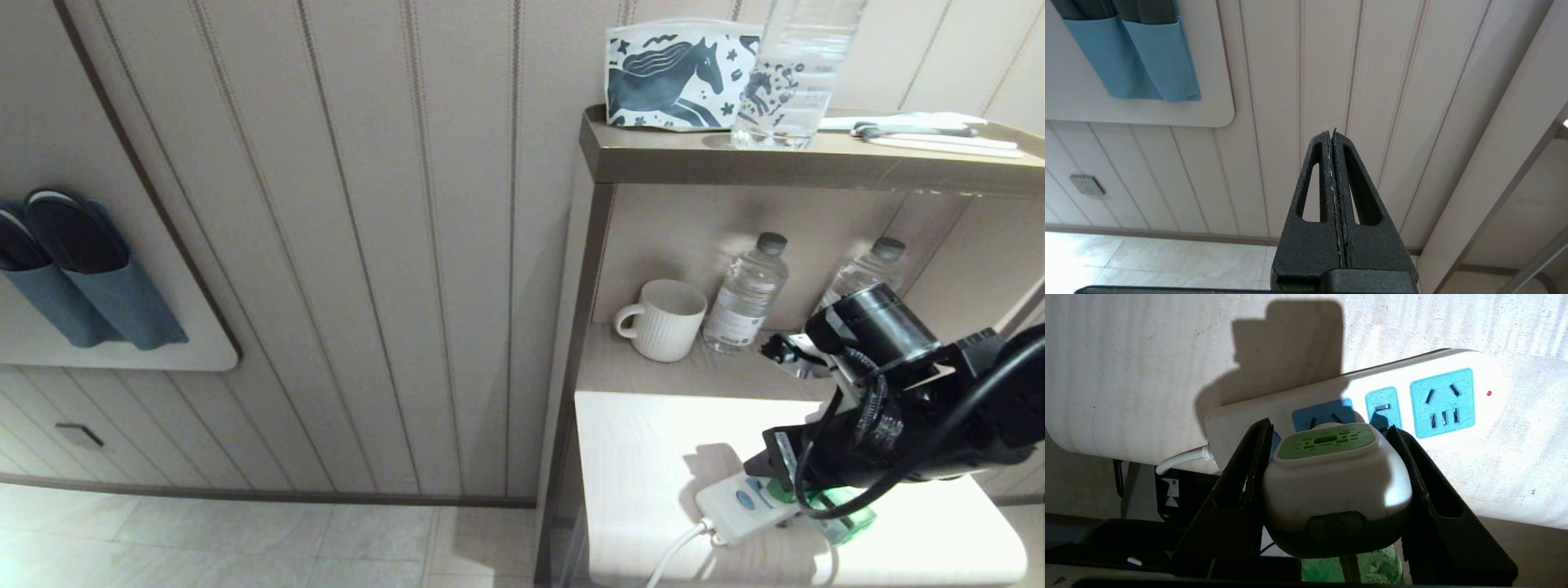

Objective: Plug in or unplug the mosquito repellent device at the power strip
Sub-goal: Insert the plug into the socket

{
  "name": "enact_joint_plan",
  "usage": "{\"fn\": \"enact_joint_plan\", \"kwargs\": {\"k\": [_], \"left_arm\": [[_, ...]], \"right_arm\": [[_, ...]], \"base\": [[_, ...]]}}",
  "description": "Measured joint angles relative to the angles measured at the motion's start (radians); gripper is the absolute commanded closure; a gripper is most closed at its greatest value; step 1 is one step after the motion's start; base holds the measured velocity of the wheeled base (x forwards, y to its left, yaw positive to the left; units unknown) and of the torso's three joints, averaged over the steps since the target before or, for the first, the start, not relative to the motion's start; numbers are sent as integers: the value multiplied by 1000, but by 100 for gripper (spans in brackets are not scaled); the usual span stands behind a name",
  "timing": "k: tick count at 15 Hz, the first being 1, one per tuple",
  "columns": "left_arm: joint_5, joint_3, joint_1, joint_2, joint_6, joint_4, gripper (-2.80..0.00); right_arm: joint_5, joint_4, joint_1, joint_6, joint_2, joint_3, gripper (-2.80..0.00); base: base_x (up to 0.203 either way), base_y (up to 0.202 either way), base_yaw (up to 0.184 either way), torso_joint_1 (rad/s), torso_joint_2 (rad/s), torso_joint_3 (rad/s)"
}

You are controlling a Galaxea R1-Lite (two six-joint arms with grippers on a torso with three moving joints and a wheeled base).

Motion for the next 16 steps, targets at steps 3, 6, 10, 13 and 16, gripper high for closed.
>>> {"fn": "enact_joint_plan", "kwargs": {"k": [3, 6, 10, 13, 16], "left_arm": [[0, 0, 0, 0, 0, 0, 0], [0, 0, 0, 0, 0, 0, 0], [0, 0, 0, 0, 0, 0, 0], [0, 0, 0, 0, 0, 0, 0], [0, 0, 0, 0, 0, 0, 0]], "right_arm": [[-12, -1, 9, 23, 2, -7, 0], [-25, -2, 13, 23, -1, -10, 0], [-28, -2, 14, 21, -13, -10, 0], [-64, 1, 12, 19, -18, -13, -280], [-65, 1, 25, 18, -18, -18, -280]], "base": [[0, 0, 0, 0, 0, 0], [0, 0, 0, 0, 0, 0], [0, 0, 0, 0, 0, 0], [0, 0, 0, 0, 0, 0], [0, 0, 0, 0, 0, 0]]}}
